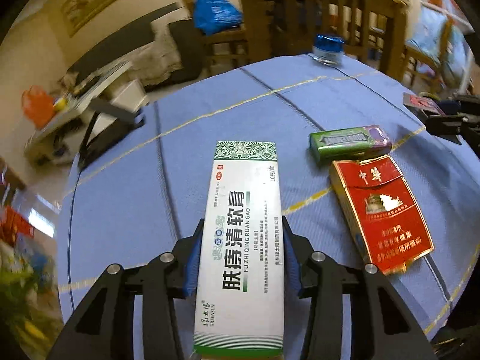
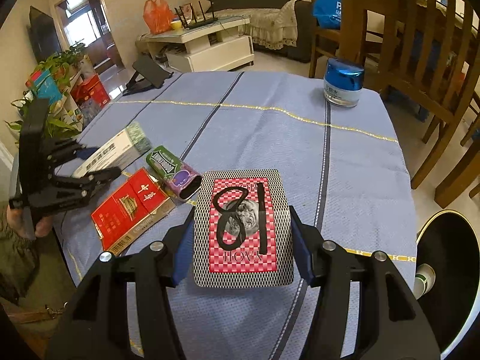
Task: Collect trash
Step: 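Drop the card box in the bin with right gripper while left gripper carries ointment box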
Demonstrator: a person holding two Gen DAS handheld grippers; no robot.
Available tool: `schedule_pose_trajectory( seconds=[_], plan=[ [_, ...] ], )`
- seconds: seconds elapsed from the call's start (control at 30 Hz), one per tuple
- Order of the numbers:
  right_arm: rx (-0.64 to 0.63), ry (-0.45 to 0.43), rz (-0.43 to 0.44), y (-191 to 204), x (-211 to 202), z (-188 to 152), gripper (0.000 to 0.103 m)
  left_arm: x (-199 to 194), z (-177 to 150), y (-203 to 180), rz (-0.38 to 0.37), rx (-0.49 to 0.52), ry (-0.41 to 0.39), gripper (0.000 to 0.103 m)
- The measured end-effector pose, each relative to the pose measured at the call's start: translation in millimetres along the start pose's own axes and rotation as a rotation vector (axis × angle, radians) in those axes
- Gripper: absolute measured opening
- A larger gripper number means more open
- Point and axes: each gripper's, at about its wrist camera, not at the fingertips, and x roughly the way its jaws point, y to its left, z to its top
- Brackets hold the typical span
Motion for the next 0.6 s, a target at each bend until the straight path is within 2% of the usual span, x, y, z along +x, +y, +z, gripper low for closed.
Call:
schedule_pose_trajectory(
  seconds=[0.1, 0.2, 0.3, 0.43, 0.53, 0.6],
  plan=[
    [0.010, -0.010, -0.005, -2, -2, 1, 0.056, -17, -2, 23, -0.046, -0.133, -0.040, 0.044],
    [0.022, -0.020, -0.005, -5, -5, 1, 0.056, -33, -2, 40, -0.058, -0.233, -0.078, 0.044],
    [0.039, -0.031, -0.015, -9, -9, 1, 0.056, -47, 4, 45, -0.080, -0.285, -0.111, 0.044],
    [0.110, -0.072, -0.025, -28, -23, 0, 0.056, -61, 14, 23, -0.072, -0.277, -0.149, 0.044],
    [0.145, -0.053, -0.055, -42, -23, -5, 0.056, -66, 22, 7, -0.077, -0.251, -0.160, 0.044],
    [0.153, -0.042, -0.088, -48, -24, -10, 0.056, -64, 33, -13, -0.109, -0.227, -0.159, 0.044]
  ],
)
